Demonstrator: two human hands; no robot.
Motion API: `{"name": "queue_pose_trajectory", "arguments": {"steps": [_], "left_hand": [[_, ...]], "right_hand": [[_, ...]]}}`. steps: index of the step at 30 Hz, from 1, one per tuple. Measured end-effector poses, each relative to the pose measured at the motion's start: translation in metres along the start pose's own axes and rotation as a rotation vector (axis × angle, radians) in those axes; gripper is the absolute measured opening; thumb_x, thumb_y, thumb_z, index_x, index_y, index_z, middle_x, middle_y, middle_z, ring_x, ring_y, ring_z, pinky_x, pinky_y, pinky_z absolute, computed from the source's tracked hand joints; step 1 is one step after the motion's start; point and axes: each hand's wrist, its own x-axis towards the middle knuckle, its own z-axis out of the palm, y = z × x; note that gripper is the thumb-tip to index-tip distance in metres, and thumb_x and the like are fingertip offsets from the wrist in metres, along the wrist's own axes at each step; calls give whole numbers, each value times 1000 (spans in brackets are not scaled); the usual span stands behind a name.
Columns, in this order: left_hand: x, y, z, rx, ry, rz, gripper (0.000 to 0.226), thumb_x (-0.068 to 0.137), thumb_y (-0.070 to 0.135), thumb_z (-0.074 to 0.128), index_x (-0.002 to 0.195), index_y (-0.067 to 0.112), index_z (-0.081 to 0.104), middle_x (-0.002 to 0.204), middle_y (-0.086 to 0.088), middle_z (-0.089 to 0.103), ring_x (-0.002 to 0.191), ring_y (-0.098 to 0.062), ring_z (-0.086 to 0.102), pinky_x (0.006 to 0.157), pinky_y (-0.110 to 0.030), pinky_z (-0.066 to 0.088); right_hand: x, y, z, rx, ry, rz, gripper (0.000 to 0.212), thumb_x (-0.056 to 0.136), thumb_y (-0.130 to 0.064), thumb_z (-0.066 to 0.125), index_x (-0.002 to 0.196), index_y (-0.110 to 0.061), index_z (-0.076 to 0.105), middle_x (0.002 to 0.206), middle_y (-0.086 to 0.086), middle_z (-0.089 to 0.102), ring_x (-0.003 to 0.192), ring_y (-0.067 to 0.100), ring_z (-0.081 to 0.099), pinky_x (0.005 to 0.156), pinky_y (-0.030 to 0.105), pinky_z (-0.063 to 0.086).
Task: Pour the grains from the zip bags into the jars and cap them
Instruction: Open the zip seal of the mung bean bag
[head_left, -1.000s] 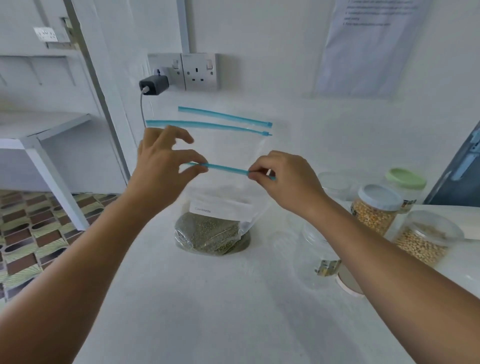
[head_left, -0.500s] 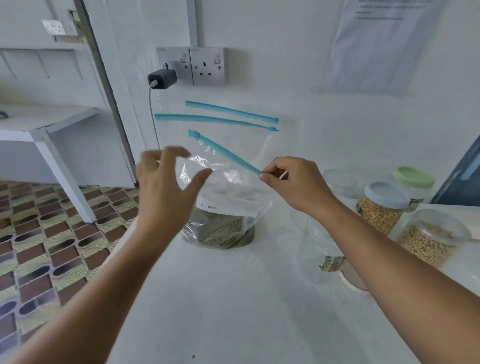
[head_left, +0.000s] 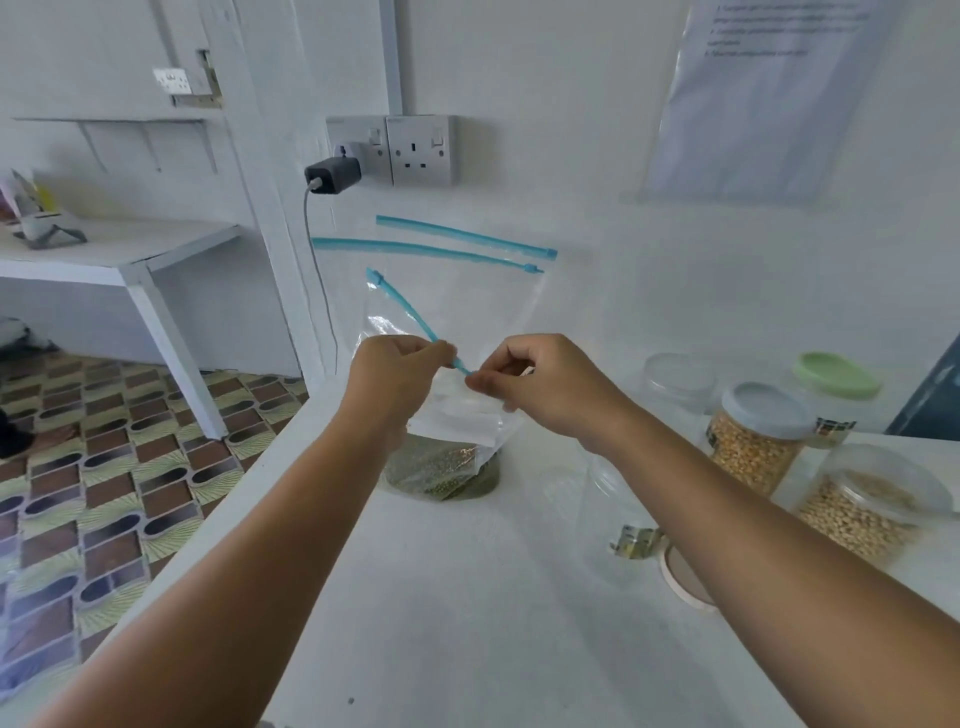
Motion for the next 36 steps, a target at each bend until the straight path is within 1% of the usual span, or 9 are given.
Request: {"name": "queue_pose_trajectory", "arguments": {"steps": [6,13,17,22,26,28,31,33,36], "left_hand": [[1,10,-13,-99,28,27,18,91,31,80,86,14,78,83,0,65,79,-13,52,73,-28,43],[7,25,-24,-273,-25,-27,15,90,25,79,87,11,75,91,-1,63,84,-15,51,86,-36,49],[14,25,-25,-445,-188,-7,13,91,17,77,85,6,77,83,-3,56,83,-15,49,79,-31,58],[16,27,-22,-466,-348,11,18,86,25,78,71,16,78,74,-1,53,85,-18,44,98,-41,59],[13,23,-18,-546,-391,-49,21,93,25,73,74,16,73,76,0,58,79,-13,50,107,-40,49],[12,17,-24,-628,-354,-92,21,94,23,73,74,16,71,77,-1,57,76,-12,50,101,-36,53],[7,13,-34,-536,-259,-69,19,95,18,73,76,16,74,78,1,62,82,-14,50,90,-34,56],[3,15,-38,-419,-169,-30,17,96,16,72,78,15,75,90,-3,61,92,-18,50,96,-38,55],[-4,22,-34,-249,-123,48,15,98,16,67,84,12,72,95,-3,61,93,-17,52,95,-38,54]], "right_hand": [[6,-20,4,6,-129,15,20,93,-38,77,97,-18,76,86,-5,78,75,14,76,80,32,61],[5,-42,13,260,-127,1,19,100,-17,65,98,-4,79,90,4,79,78,16,75,71,21,58],[0,-45,9,428,-149,0,22,102,-16,64,104,-1,78,99,9,79,82,15,75,74,22,58],[-3,-49,0,582,-145,95,27,105,-19,57,103,-1,76,84,4,76,75,14,74,72,21,57],[-4,-50,-10,363,0,78,30,103,-25,59,87,-10,79,78,1,76,74,11,72,75,24,58],[-2,-44,-19,229,112,58,30,99,-19,59,78,-7,77,69,-4,73,62,6,68,69,22,55],[-3,-31,-33,58,175,-5,15,94,-15,61,97,-11,75,78,-3,76,62,11,70,77,38,60],[-5,-31,-39,-89,109,-71,28,97,-17,63,123,-26,64,90,-3,75,67,7,71,77,25,58],[-5,-41,-38,-316,-3,-155,32,103,-14,53,112,-36,74,98,-9,70,74,-2,69,61,7,47]]}}
